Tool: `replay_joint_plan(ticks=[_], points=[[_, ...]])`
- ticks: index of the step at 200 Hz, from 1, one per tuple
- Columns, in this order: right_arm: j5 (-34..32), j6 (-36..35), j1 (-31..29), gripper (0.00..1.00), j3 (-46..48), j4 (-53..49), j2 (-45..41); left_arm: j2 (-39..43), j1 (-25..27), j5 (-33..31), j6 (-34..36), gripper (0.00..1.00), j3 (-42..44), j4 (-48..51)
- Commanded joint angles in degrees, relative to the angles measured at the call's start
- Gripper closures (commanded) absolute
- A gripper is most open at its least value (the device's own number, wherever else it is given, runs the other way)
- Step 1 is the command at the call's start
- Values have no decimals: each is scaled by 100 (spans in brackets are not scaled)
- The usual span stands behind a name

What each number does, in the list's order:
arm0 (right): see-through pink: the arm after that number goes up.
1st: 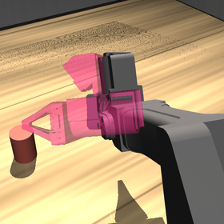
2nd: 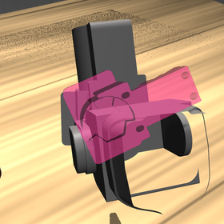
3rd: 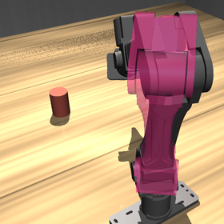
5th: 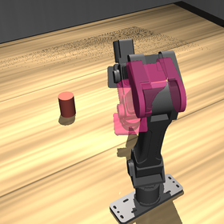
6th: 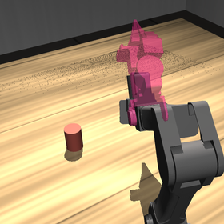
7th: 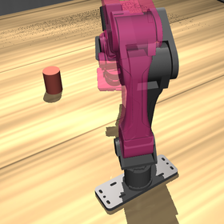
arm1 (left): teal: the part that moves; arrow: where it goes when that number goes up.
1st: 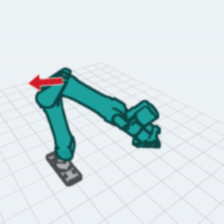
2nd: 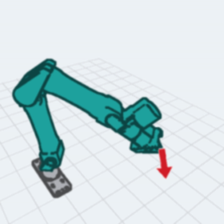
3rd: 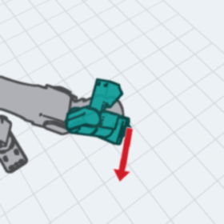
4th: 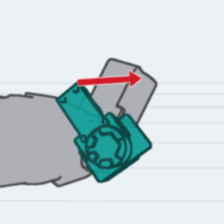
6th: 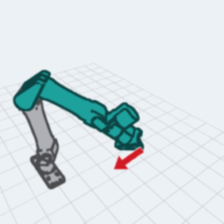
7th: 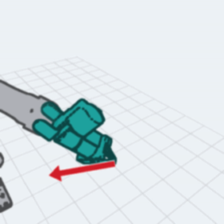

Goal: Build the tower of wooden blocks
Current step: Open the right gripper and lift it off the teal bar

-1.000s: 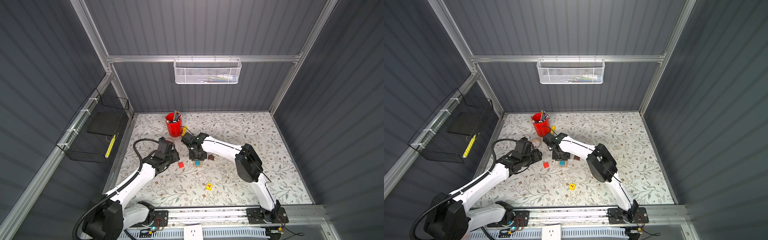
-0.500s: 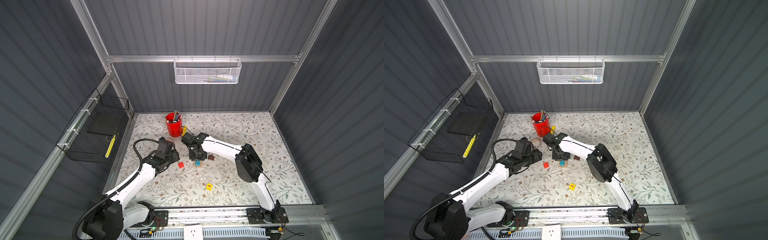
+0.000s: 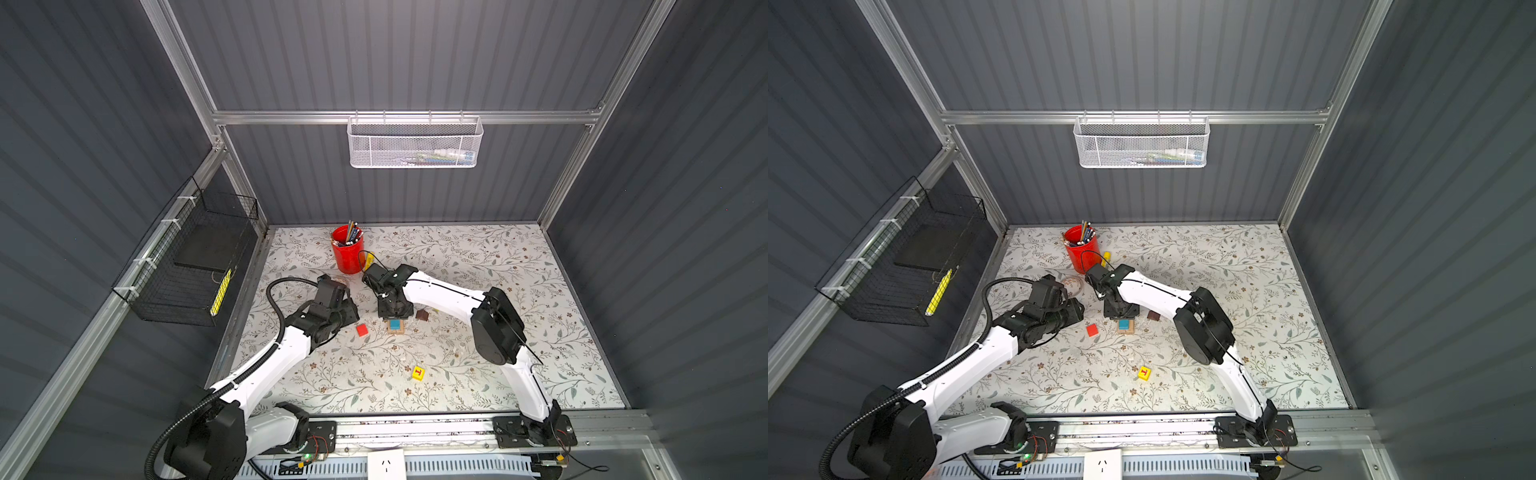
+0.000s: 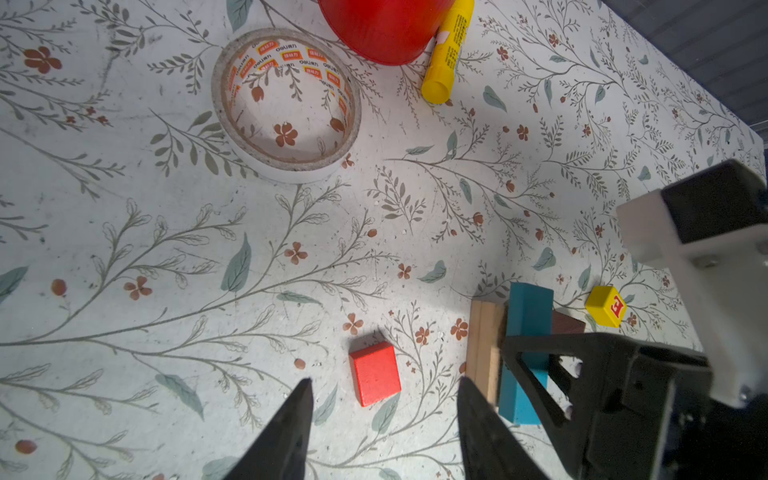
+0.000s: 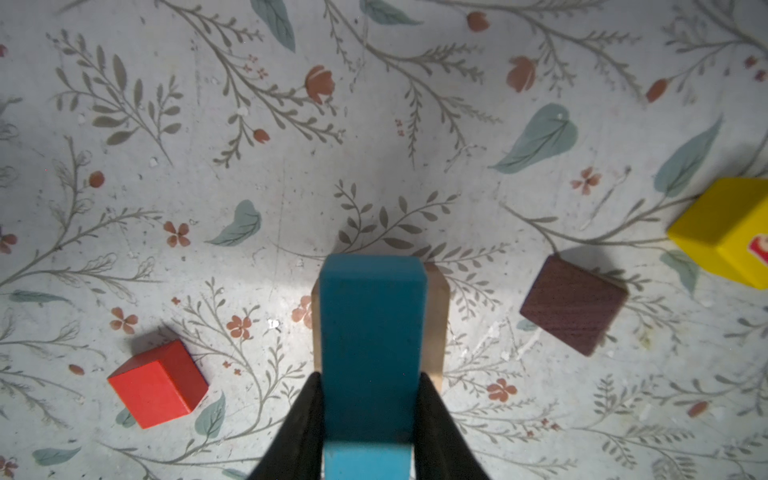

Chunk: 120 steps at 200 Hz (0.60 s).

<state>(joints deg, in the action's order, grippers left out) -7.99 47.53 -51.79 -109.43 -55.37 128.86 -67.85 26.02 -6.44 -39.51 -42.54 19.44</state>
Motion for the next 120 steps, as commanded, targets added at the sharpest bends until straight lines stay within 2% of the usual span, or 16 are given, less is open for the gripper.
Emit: replay_joint_plan(ticks=[1, 120], points=[[-119, -45, 23, 68, -105, -157, 61, 16, -47, 10, 31, 44, 1, 112], [-80, -44, 29, 67, 17, -114, 87, 13, -45, -4, 18, 44, 1, 134]])
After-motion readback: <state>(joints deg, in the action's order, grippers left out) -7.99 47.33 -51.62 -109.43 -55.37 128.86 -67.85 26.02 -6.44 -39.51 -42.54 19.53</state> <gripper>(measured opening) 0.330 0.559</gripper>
